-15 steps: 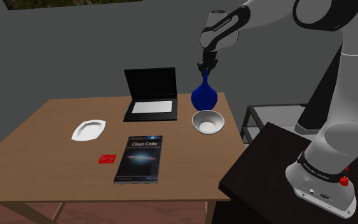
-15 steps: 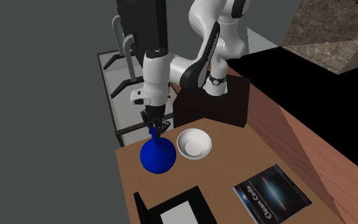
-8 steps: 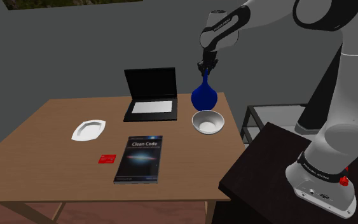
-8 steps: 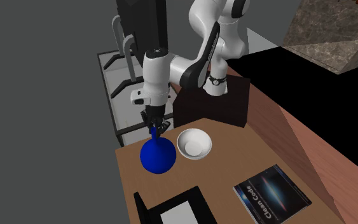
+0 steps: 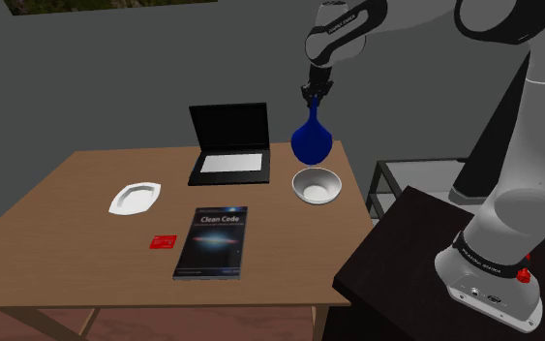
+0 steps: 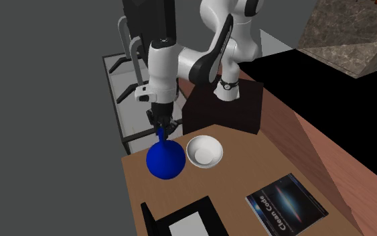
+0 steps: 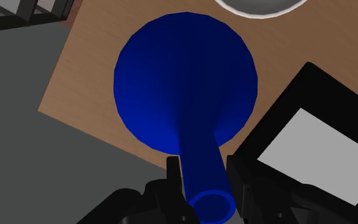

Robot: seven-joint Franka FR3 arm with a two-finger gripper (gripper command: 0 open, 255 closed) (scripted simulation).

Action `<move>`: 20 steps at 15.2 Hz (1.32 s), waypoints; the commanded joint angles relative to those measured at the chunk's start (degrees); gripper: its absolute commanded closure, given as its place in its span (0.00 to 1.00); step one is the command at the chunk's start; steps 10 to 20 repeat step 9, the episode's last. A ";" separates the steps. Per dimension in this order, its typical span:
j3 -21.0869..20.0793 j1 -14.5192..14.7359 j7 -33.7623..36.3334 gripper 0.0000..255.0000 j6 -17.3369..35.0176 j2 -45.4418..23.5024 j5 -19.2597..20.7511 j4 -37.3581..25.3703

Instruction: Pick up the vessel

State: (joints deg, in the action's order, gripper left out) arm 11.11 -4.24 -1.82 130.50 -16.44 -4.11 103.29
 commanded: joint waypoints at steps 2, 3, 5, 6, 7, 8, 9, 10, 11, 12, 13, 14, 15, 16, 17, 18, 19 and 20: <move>0.09 0.08 0.21 1.00 -1.88 0.89 0.27 -1.11; 0.11 0.10 0.26 1.00 -2.56 1.14 0.35 -1.55; 0.16 0.12 0.36 1.00 -3.95 1.61 0.50 -2.47; 0.19 0.13 0.41 1.00 -4.65 1.83 0.57 -2.96; 0.21 0.14 0.46 1.00 -5.35 2.04 0.63 -3.46; 0.21 0.14 0.47 1.00 -5.45 2.08 0.65 -3.52; 0.21 0.14 0.46 1.00 -5.46 2.07 0.64 -3.53; 0.21 0.14 0.46 1.00 -5.46 2.07 0.64 -3.53; 0.21 0.14 0.46 1.00 -5.46 2.07 0.64 -3.53; 0.21 0.14 0.46 1.00 -5.46 2.07 0.64 -3.53; 0.21 0.14 0.46 1.00 -5.46 2.07 0.64 -3.53; 0.21 0.14 0.46 1.00 -5.46 2.07 0.64 -3.53; 0.21 0.14 0.46 1.00 -5.46 2.07 0.64 -3.53; 0.21 0.14 0.46 1.00 -5.46 2.07 0.64 -3.53; 0.21 0.14 0.46 1.00 -5.46 2.07 0.64 -3.53; 0.21 0.14 0.46 1.00 -5.46 2.07 0.64 -3.53; 0.21 0.14 0.46 1.00 -5.46 2.07 0.64 -3.53; 0.21 0.14 0.46 1.00 -5.46 2.07 0.64 -3.53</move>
